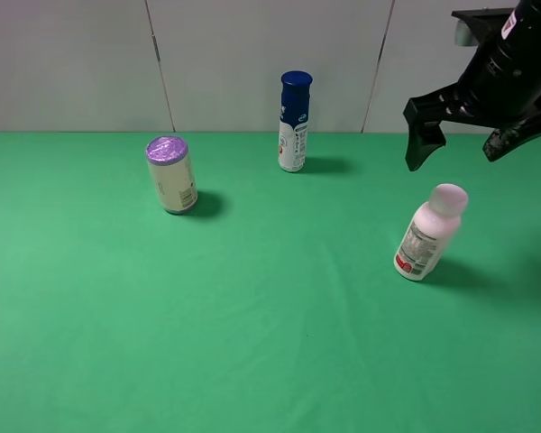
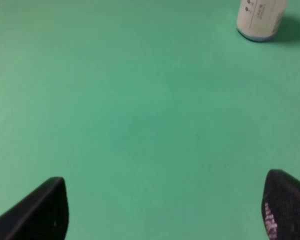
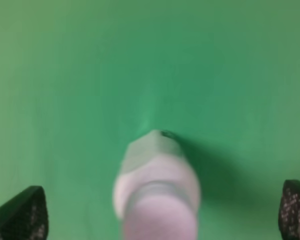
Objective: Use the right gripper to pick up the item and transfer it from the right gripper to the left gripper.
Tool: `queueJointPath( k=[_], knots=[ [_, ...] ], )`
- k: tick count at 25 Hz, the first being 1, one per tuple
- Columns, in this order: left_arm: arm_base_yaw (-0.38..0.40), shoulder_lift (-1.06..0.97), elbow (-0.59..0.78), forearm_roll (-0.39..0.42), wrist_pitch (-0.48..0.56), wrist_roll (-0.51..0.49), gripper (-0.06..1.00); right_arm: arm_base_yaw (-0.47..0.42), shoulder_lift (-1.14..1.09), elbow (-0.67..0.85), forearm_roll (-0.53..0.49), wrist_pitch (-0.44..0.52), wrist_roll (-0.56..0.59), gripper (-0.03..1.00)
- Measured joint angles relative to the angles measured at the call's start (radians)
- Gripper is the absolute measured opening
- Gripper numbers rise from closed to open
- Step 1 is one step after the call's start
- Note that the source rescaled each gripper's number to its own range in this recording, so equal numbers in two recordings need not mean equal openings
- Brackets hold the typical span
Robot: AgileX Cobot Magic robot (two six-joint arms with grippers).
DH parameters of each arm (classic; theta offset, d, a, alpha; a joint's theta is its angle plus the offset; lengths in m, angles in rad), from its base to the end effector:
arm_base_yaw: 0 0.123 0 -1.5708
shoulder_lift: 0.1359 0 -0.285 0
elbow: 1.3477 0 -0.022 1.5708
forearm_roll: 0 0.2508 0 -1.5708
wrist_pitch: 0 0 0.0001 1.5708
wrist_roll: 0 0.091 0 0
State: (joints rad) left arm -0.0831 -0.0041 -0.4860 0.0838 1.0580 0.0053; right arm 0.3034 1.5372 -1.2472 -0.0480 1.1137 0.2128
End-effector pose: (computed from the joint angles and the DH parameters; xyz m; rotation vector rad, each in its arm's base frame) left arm -0.0033 0.0069 0.2738 0.0873 2.0472 0.0520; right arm 0.2894 0.0865 0.2895 -0.1532 2.8799 0.0303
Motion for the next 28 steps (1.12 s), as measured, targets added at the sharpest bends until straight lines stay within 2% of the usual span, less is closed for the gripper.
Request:
queueJointPath(
  k=[7,15,23,28],
  knots=[
    [0.000,0.000,0.000,0.000,0.000,0.000,0.53,-0.093,0.023,0.004,0.079,0.002,-0.104,1.00],
    [0.000,0.000,0.000,0.000,0.000,0.000,0.53,-0.107,0.030,0.089,0.110,-0.055,-0.146,1.00],
    [0.000,0.000,0.000,0.000,0.000,0.000,0.53,-0.107,0.037,0.203,0.131,-0.181,-0.151,1.00],
    [0.000,0.000,0.000,0.000,0.000,0.000,0.53,-0.107,0.062,0.213,0.137,-0.201,-0.193,1.00]
  ],
)
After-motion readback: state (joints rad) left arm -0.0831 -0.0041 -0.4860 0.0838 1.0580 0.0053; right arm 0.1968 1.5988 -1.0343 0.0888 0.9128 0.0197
